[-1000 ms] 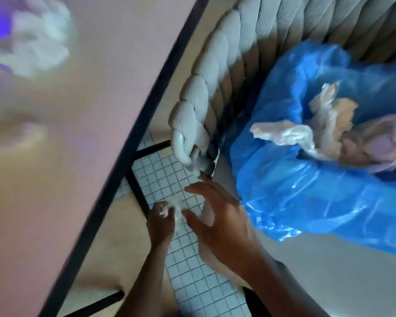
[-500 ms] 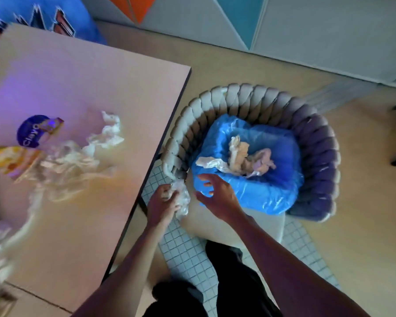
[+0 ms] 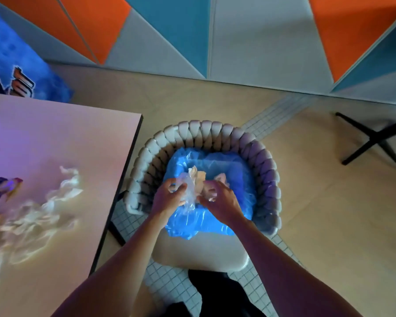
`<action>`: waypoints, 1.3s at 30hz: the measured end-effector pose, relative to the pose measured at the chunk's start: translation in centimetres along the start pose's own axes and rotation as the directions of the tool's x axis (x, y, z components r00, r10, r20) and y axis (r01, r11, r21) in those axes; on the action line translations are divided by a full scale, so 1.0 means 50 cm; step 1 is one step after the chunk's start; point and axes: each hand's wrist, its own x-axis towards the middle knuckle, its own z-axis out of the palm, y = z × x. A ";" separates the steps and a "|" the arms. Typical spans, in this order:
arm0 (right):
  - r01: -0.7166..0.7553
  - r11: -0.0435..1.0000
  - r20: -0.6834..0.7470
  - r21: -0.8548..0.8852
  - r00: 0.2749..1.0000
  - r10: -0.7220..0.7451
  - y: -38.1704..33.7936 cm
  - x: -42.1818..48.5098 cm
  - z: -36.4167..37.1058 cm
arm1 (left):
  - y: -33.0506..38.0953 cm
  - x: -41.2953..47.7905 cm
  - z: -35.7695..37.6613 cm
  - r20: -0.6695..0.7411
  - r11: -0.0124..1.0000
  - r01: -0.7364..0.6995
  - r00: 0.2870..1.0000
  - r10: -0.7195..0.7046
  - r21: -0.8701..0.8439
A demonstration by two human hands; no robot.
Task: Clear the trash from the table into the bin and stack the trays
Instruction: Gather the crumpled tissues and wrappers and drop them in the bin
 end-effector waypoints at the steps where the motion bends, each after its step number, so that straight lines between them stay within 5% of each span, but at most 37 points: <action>1: -0.011 1.000 -0.015 -0.002 1.000 0.010 0.011 0.009 -0.013 | 0.007 0.011 0.021 0.011 1.000 0.000 1.000 0.000 0.017; 6: -0.081 0.997 -0.043 0.002 0.996 0.081 0.058 0.043 -0.059 | 0.041 0.040 0.073 0.120 0.979 -0.051 0.992 0.027 0.199; 18: -0.043 0.993 0.112 -0.113 0.992 0.055 0.007 0.052 -0.062 | 0.034 -0.030 -0.096 0.045 0.858 0.027 0.997 -0.059 0.514; 29: 0.128 0.987 0.292 -0.099 0.952 -0.094 -0.168 0.047 0.023 | 0.004 -0.169 -0.259 -0.188 0.902 0.075 0.982 0.007 0.426; 39: 0.407 0.897 0.463 -0.173 0.837 -0.291 -0.397 0.004 0.157 | -0.049 -0.283 -0.482 -0.414 0.960 0.055 0.908 0.066 0.274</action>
